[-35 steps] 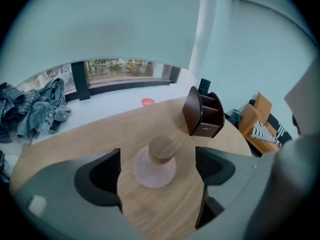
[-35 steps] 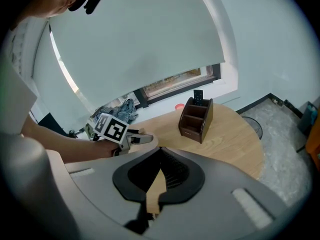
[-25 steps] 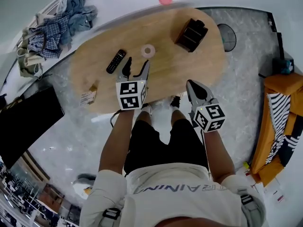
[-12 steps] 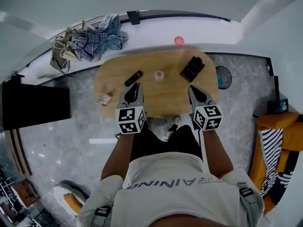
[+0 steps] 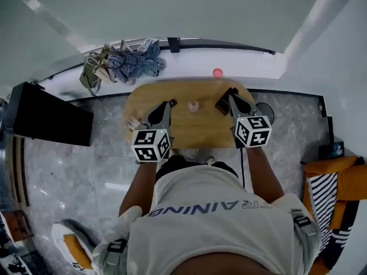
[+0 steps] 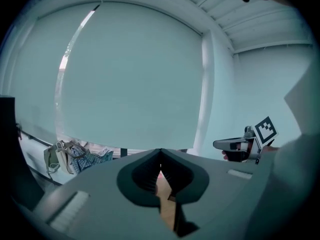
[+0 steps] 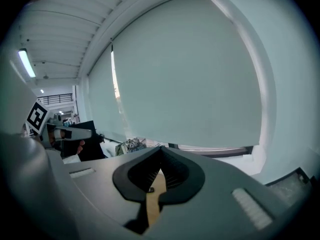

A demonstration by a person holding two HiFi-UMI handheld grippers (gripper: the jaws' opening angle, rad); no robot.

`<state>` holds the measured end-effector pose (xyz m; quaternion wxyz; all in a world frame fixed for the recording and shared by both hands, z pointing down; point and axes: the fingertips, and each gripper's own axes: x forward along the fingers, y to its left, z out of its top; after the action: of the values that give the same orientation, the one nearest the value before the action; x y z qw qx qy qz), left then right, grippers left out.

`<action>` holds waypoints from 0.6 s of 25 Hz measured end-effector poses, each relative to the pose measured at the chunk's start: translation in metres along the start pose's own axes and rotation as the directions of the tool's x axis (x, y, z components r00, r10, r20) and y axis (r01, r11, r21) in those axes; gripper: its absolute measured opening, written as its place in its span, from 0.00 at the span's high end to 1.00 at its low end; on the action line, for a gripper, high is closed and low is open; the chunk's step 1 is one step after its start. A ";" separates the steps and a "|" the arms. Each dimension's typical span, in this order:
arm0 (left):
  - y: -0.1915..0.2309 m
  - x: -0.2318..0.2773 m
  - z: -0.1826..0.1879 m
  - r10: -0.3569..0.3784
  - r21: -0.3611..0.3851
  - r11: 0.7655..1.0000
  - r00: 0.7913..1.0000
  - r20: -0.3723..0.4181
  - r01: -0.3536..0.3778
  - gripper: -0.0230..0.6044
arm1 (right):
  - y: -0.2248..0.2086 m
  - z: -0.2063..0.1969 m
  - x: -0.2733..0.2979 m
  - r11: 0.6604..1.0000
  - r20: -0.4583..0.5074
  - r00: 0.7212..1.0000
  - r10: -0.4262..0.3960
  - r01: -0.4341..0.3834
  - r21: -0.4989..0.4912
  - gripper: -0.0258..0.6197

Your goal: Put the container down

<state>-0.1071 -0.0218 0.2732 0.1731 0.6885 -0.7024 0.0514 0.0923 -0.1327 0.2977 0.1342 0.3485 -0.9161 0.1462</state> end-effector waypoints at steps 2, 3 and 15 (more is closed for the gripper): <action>-0.015 -0.004 0.014 -0.013 0.023 1.000 1.000 0.027 0.013 0.96 | 0.003 0.019 -0.006 1.000 0.039 0.999 0.016 -0.015 -0.012 0.93; -0.020 -0.005 0.019 -0.019 0.030 0.999 0.999 0.037 0.018 0.96 | 0.005 0.028 -0.008 1.000 0.059 0.998 0.024 -0.023 -0.014 0.93; -0.050 0.006 0.031 -0.067 0.030 0.997 0.995 0.075 0.065 0.96 | 0.010 0.047 -0.021 0.997 0.107 0.993 0.041 -0.033 -0.077 0.94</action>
<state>-0.0631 -0.0396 0.2380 0.1384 0.7149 -0.6847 0.0291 0.0940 -0.1304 0.2454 0.0942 0.3336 -0.9332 0.0950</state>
